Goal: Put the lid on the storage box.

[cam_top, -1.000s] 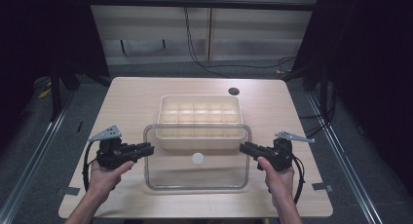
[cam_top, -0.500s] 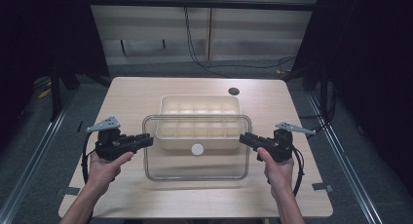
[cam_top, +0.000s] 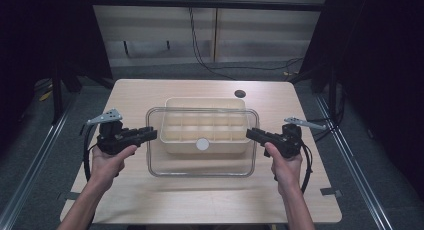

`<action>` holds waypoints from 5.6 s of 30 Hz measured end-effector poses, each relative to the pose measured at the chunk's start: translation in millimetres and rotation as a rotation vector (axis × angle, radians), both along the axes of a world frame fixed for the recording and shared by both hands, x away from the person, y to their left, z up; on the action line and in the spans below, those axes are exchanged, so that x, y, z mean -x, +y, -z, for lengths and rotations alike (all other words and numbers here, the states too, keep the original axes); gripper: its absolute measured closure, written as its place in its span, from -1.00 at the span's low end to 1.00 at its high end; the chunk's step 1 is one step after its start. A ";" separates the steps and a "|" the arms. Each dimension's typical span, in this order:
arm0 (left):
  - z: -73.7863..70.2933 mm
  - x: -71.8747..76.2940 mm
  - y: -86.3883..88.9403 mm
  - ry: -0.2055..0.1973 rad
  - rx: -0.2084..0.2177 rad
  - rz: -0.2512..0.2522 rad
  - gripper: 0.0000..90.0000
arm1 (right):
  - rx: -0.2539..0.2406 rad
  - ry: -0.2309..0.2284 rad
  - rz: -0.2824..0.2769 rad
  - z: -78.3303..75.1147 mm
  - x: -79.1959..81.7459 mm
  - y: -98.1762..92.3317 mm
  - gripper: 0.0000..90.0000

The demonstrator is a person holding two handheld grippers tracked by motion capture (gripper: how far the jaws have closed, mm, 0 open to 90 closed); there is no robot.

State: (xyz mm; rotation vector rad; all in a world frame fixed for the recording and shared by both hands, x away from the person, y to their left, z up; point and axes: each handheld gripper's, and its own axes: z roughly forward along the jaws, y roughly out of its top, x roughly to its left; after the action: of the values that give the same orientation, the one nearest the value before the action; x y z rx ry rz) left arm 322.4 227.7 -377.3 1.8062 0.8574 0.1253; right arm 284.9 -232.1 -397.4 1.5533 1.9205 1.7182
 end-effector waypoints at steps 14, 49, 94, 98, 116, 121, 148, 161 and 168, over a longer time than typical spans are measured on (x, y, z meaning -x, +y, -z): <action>-14.3 -14.5 -4.5 -0.024 -0.015 -0.009 0.57 | 0.010 -0.018 0.012 -16.5 -17.9 -3.0 0.48; -18.3 -67.0 -14.6 -0.005 0.001 -0.057 0.57 | -0.010 -0.012 0.051 -22.6 -74.8 -7.6 0.45; -2.8 -115.8 -26.5 0.064 -0.023 -0.097 0.47 | 0.022 0.075 0.041 -5.5 -124.5 -14.0 0.44; 4.0 -119.4 -26.1 0.083 -0.033 -0.108 0.44 | 0.019 0.085 0.044 0.8 -130.3 -12.6 0.42; 20.0 -131.9 -28.5 0.122 -0.055 -0.124 0.36 | 0.093 0.152 0.110 16.5 -147.9 -0.6 0.22; 24.6 -137.3 -30.8 0.135 -0.076 -0.133 0.34 | 0.105 0.161 0.115 19.0 -149.9 -0.8 0.21; 51.1 -152.4 -32.0 0.227 -0.095 -0.143 0.31 | 0.186 0.229 0.142 36.2 -160.8 3.1 0.11; 63.8 -154.8 -32.2 0.277 -0.099 -0.141 0.24 | 0.229 0.257 0.182 46.1 -163.6 10.3 0.06; 66.8 -152.0 -28.8 0.266 -0.111 -0.134 0.21 | 0.258 0.226 0.189 48.3 -160.6 12.0 0.03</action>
State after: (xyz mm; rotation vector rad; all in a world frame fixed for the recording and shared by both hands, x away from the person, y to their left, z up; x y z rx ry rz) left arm 474.4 198.9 -444.1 1.8946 1.1807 0.0180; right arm 445.5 -220.1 -445.7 1.8212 1.9267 1.2114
